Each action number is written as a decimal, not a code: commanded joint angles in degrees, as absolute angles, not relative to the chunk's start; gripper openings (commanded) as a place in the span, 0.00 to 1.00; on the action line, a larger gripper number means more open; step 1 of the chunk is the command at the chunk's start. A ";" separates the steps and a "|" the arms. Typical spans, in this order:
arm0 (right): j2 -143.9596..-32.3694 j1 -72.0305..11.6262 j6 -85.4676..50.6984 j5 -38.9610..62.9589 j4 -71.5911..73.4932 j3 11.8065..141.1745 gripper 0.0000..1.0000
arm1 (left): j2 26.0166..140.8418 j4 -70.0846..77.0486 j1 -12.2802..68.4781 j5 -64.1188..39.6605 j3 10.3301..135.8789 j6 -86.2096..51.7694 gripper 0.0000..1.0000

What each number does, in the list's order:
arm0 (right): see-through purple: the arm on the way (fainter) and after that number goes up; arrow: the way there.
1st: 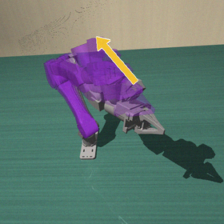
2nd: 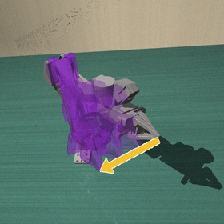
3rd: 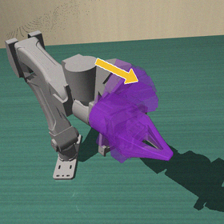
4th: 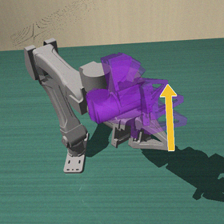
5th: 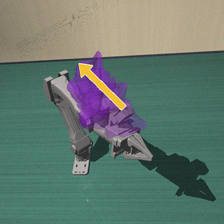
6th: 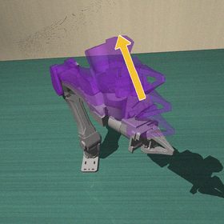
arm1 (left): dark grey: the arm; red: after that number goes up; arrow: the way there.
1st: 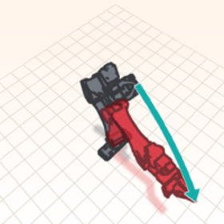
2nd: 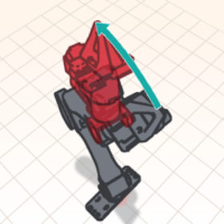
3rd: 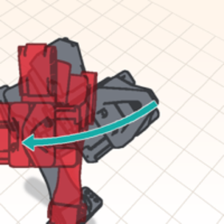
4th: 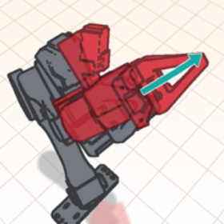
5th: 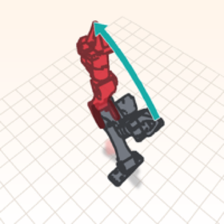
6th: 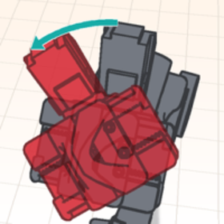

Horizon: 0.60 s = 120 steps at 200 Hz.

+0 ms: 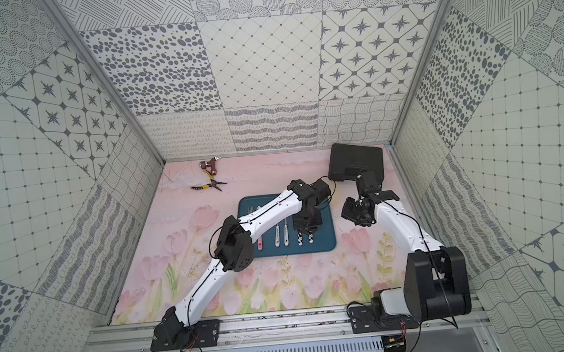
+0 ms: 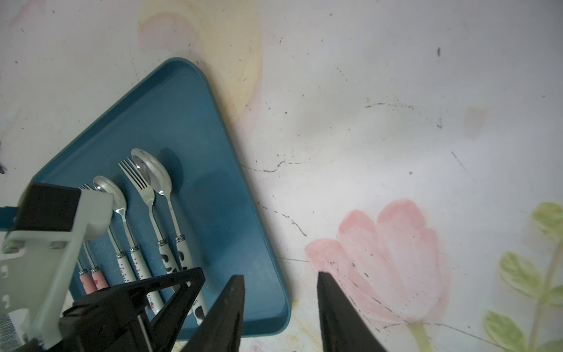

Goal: Set the spoon and fork side by side
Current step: Place the spoon on the tray.

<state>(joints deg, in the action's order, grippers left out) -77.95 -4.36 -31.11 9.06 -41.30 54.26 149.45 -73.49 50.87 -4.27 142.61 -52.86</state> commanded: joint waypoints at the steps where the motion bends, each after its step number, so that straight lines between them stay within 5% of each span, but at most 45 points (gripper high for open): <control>1: -77.43 -4.13 -31.45 9.75 -39.54 53.70 0.44 | 148.22 -75.36 50.74 -3.63 140.15 -53.83 0.09; 120: -77.60 -4.13 -31.43 9.83 -39.55 53.79 0.44 | 149.06 -72.03 49.75 -5.05 140.05 -49.03 0.12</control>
